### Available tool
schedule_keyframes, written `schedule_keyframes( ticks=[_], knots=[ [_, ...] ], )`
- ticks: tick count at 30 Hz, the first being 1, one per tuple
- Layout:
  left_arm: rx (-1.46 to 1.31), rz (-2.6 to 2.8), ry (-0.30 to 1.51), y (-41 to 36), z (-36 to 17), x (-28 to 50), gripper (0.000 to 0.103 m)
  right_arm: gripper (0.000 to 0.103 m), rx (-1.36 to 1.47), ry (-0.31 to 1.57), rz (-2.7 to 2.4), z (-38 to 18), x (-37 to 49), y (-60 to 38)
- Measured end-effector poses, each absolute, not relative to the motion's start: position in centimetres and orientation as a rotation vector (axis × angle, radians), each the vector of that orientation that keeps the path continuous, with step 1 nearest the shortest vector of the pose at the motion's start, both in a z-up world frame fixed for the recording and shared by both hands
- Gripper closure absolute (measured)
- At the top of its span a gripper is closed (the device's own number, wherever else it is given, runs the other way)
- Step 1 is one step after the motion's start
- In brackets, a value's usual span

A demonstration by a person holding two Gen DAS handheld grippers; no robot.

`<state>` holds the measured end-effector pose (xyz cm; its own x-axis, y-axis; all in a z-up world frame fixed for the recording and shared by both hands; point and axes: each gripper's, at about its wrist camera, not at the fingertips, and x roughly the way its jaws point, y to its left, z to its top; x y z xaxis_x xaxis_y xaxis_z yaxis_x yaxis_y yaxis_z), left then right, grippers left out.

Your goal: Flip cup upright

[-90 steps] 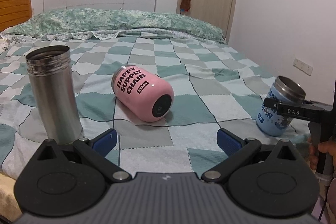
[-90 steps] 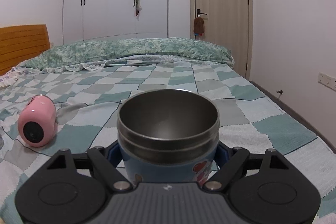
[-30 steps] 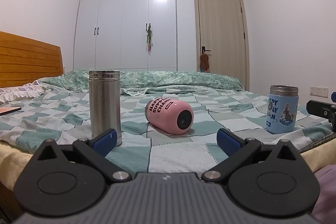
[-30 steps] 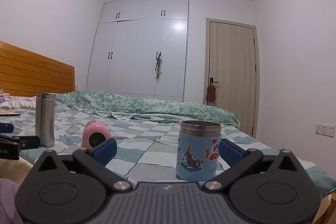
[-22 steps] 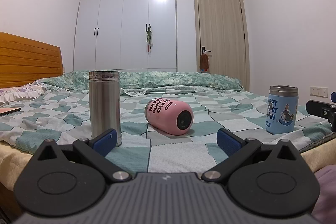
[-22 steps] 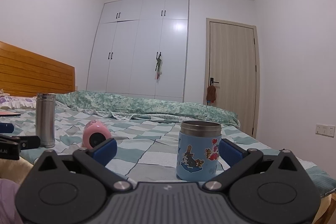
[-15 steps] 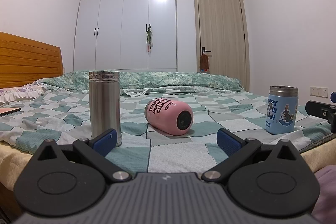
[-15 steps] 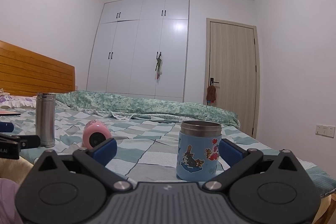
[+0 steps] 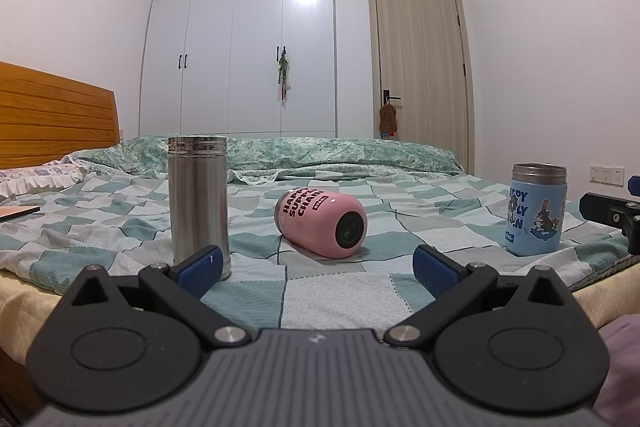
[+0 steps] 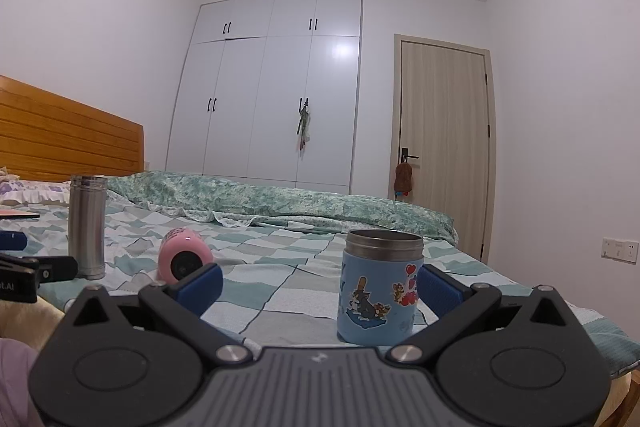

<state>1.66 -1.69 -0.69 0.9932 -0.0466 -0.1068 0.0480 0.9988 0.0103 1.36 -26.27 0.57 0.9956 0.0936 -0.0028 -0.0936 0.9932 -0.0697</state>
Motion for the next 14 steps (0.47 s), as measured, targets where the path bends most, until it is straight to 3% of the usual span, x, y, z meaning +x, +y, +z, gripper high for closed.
schedule_keyframes(
  ticks=[14],
  knots=[
    [0.009, -0.053, 0.103, -1.78, -0.52, 1.57, 0.000, 0.000, -0.070, 0.000, 0.094, 0.59, 1.35, -26.26]
  ],
)
